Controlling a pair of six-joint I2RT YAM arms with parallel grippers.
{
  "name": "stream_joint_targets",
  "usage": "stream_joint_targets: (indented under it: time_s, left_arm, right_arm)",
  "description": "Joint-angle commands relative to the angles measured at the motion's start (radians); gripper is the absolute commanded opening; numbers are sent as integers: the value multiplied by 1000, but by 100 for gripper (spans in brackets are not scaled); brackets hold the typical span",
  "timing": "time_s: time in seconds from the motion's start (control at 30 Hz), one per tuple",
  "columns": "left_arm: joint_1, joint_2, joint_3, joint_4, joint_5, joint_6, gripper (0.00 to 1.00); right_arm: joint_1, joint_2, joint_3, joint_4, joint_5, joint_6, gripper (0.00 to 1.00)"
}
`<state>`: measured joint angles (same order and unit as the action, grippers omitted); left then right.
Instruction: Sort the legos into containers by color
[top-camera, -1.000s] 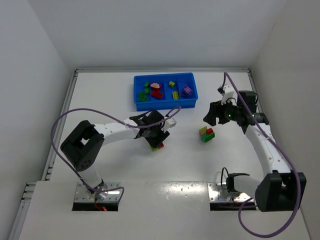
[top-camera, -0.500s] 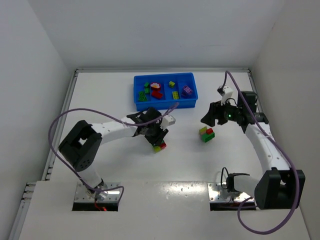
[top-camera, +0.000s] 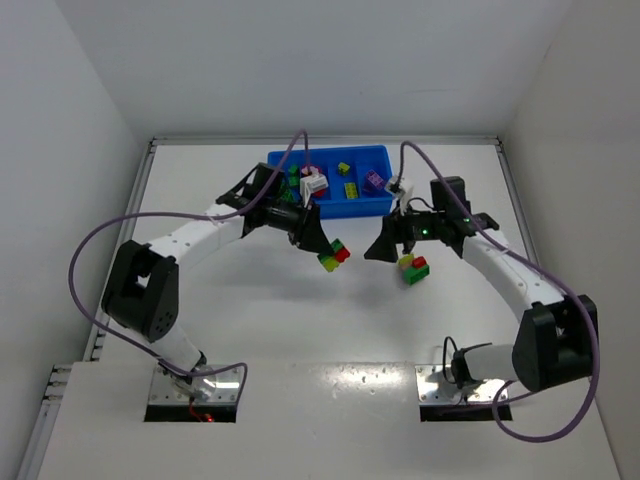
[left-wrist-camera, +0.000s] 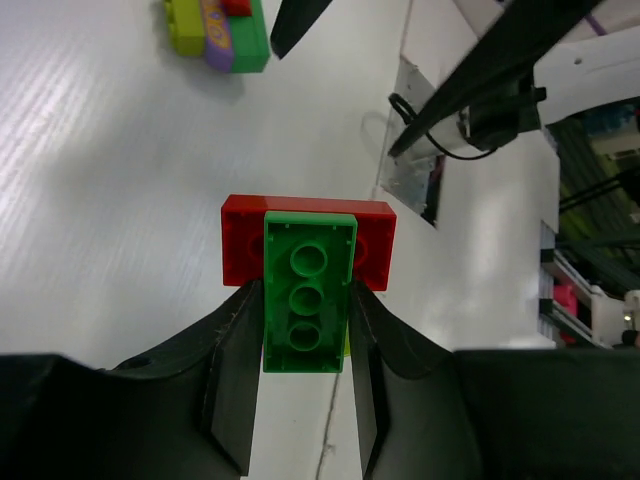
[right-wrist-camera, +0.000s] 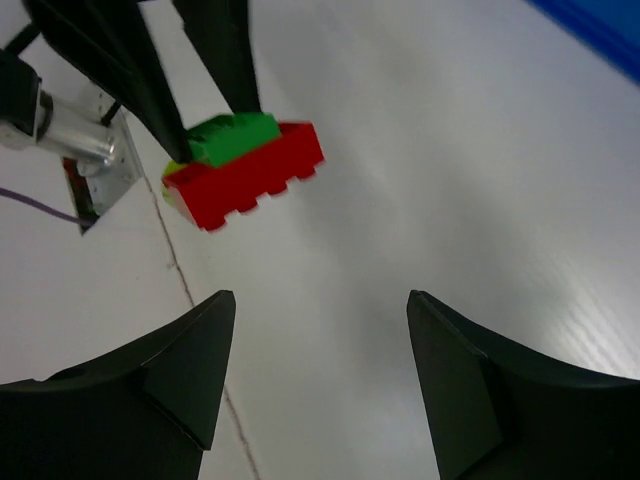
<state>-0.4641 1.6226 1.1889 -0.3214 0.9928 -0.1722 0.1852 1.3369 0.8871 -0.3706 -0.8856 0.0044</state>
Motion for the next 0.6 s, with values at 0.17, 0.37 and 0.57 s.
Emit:
stream_joint_targets:
  time_s: [0.17, 0.37, 0.57]
  left_arm:
    - [-17, -58, -26, -5, -124, 14, 0]
    - [-70, -196, -168, 85, -526, -6, 0]
    - [-136, -268, -222, 140, -730, -29, 0]
  right_arm:
    - [122, 77, 206, -83, 99, -64, 66]
    - [122, 100, 116, 121, 5, 236, 67]
    - [122, 230, 136, 162, -52, 368, 69]
